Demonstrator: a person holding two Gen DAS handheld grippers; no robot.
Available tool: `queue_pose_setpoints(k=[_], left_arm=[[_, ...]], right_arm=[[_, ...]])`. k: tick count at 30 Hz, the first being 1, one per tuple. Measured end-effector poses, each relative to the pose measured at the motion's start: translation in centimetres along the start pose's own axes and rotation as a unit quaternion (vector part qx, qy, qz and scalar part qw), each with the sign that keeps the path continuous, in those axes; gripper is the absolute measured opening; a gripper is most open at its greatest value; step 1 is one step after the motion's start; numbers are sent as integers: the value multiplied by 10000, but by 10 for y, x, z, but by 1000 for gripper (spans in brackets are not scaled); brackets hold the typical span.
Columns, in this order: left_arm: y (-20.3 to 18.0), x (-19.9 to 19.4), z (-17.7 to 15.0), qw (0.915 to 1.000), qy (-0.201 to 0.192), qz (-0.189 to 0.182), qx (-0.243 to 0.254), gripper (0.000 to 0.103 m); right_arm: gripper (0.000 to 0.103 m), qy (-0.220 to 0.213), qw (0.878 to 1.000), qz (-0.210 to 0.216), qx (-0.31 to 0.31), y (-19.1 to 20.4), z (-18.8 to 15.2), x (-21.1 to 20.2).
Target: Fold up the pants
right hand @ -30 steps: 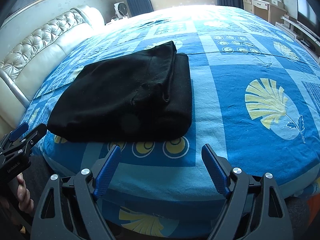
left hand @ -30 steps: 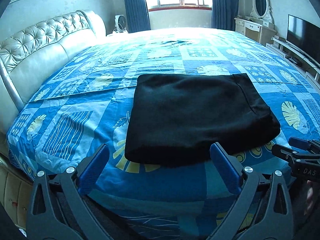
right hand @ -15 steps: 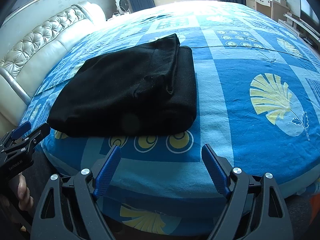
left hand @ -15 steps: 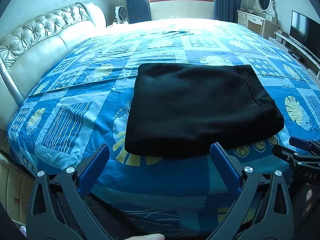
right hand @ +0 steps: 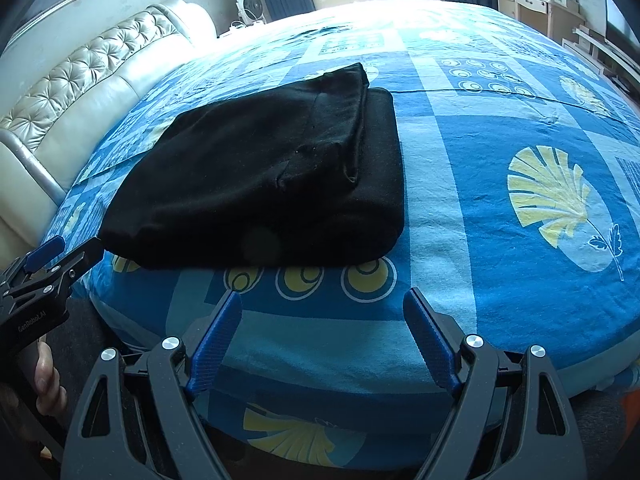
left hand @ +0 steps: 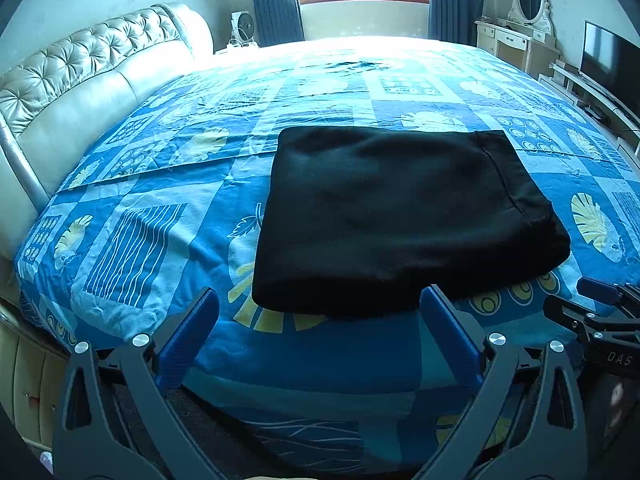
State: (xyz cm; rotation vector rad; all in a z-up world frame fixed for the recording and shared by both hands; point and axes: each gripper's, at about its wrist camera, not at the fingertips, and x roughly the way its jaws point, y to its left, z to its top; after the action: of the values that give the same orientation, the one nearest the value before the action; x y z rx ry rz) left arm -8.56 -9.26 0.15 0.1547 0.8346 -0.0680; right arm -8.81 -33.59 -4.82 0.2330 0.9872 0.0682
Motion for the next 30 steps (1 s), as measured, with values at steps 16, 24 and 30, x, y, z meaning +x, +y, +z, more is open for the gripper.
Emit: queue_pose_setpoints(k=[16,24,30], left_arm=[[-1,-3,1,9999,-64,98,84,101],[-3,-3,2,9999,-46,107,110,101],[-2,-14,4,9997,-196,-72,109,101]], right_arm=[[82,109,9999,-35,-37,-2,-2,6],[82,188,9998,-25,100,-9,-3,11],[82,180,9998,-53,-31,-3,-5,9]])
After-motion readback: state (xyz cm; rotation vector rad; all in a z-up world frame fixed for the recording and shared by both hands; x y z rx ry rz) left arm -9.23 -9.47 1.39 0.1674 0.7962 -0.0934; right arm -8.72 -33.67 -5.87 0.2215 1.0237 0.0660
